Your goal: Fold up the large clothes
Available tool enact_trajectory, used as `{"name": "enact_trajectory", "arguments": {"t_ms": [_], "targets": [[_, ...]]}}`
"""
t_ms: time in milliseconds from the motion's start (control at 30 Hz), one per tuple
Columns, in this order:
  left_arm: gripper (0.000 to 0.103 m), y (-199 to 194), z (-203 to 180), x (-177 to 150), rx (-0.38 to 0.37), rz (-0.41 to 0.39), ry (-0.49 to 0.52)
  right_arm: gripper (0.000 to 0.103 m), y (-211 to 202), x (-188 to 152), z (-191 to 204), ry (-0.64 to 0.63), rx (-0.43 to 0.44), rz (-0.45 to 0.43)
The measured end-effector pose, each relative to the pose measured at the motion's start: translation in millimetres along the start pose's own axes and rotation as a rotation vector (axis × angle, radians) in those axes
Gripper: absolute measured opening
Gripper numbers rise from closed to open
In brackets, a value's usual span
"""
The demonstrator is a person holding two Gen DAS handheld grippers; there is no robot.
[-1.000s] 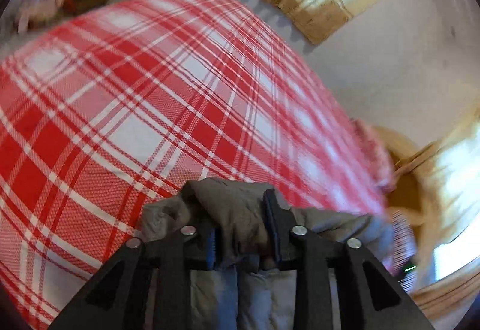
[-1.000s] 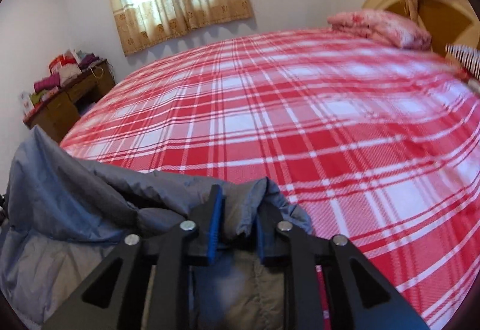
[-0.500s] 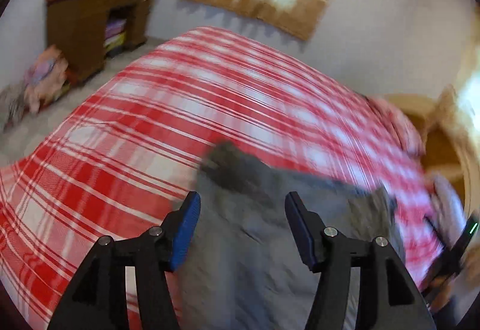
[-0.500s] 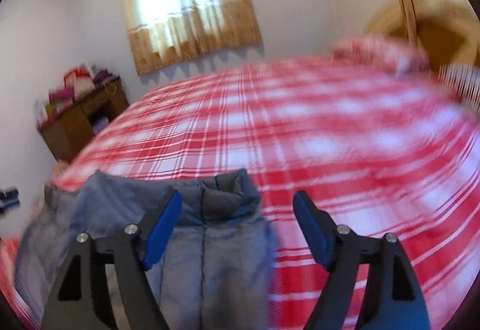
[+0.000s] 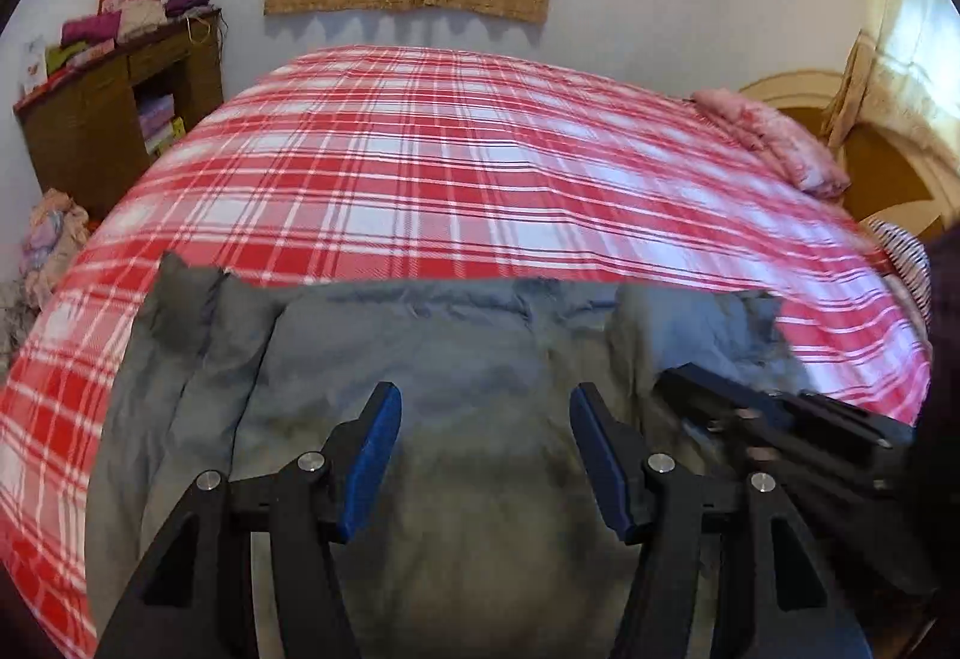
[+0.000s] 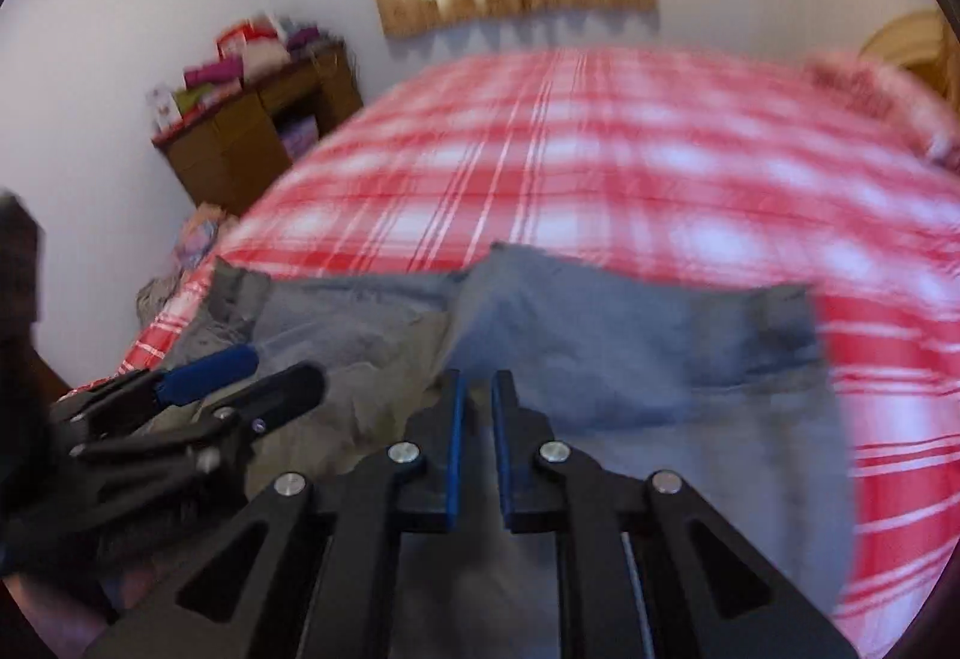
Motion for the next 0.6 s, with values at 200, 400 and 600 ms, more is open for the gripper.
{"name": "enact_trajectory", "arguments": {"t_ms": [200,400,600], "targets": [[0.06,41,52,-18,0.066,0.009,-0.071,0.009,42,-15,-27,0.058,-0.043,-0.022],[0.06,57,56,-25,0.055,-0.065,-0.078,0.005,55,-20,-31,0.107,0.01,-0.032],[0.06,72,66,-30,-0.06,-0.045,-0.166,0.002,57,-24,-37,0.164,0.076,-0.014]]}}
Point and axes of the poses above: each gripper's, at about its wrist camera, not at the fingertips, and y roughly the way its jaws point, z to its left, x to its top, the point moved 8 cm from there along y, roughly the way its jaws point, and after that the axes turned 5 degrees about z, right-handed, at the moved point
